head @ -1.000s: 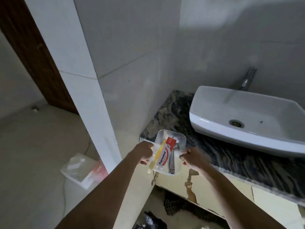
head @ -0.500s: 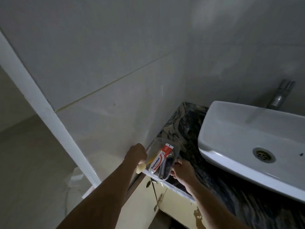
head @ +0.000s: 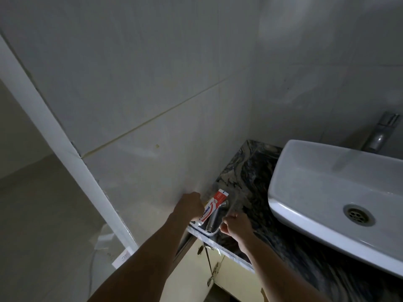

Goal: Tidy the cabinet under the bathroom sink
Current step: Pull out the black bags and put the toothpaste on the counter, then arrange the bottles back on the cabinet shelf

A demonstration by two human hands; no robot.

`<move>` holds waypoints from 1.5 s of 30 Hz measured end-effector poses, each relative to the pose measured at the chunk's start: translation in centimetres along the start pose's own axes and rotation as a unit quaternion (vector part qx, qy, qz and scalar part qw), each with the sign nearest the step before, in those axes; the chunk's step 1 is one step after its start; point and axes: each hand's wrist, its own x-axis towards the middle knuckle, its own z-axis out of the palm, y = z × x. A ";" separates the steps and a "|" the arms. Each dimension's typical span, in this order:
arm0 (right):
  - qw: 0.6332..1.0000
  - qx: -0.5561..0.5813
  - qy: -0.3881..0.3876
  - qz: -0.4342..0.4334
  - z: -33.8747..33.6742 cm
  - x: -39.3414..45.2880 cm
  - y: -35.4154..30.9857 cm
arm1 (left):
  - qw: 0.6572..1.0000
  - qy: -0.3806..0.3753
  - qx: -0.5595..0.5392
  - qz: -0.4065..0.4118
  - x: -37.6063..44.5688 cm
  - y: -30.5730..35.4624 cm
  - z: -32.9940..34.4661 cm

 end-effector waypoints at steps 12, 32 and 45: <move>0.999 0.034 0.013 -0.018 -9.4 -12.0 3.8 | 0.993 0.063 -0.056 0.081 -8.1 1.5 1.5; 0.941 0.099 0.112 0.303 -17.3 -30.1 41.1 | 0.908 -0.403 0.057 0.103 -23.3 5.0 34.5; 0.932 -0.063 0.164 0.316 -16.9 -21.7 55.4 | 0.896 -0.397 0.116 0.161 -20.2 3.0 54.7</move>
